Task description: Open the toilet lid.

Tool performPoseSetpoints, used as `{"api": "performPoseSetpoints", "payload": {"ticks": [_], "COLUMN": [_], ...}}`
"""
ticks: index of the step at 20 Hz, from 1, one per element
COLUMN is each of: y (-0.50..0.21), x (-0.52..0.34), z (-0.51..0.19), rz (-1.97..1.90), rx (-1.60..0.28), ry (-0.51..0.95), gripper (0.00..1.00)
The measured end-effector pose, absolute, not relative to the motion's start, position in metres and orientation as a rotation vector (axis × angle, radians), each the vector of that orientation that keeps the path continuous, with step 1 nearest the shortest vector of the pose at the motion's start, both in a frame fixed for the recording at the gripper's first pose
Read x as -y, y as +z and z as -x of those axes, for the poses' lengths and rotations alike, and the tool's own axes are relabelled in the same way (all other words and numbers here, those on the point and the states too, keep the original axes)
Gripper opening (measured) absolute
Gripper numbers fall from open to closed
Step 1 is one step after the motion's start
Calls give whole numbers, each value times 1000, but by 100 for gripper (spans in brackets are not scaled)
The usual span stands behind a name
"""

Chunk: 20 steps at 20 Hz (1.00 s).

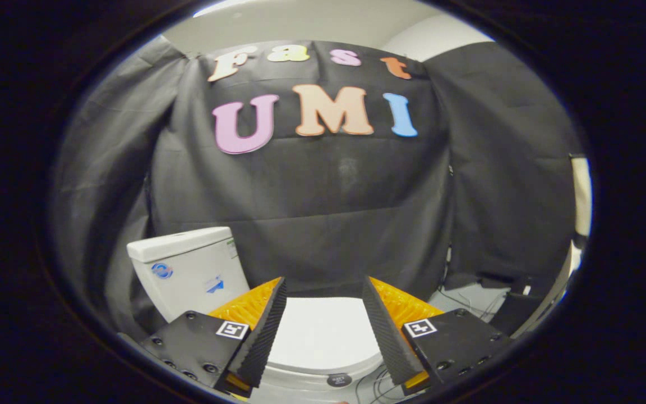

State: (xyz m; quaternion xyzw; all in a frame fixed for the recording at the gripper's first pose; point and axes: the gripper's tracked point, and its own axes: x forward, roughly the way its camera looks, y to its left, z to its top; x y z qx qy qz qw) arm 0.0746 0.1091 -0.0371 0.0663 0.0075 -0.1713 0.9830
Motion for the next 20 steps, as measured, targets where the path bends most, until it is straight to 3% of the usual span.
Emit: {"api": "performPoseSetpoints", "payload": {"ticks": [10,20], "y": [-103,-205], "x": [-136,-108], "z": [-94,-52], "rz": [-535,-880], "rx": [24,-40], "ry": [-429,-699], "gripper": [85,84]}}
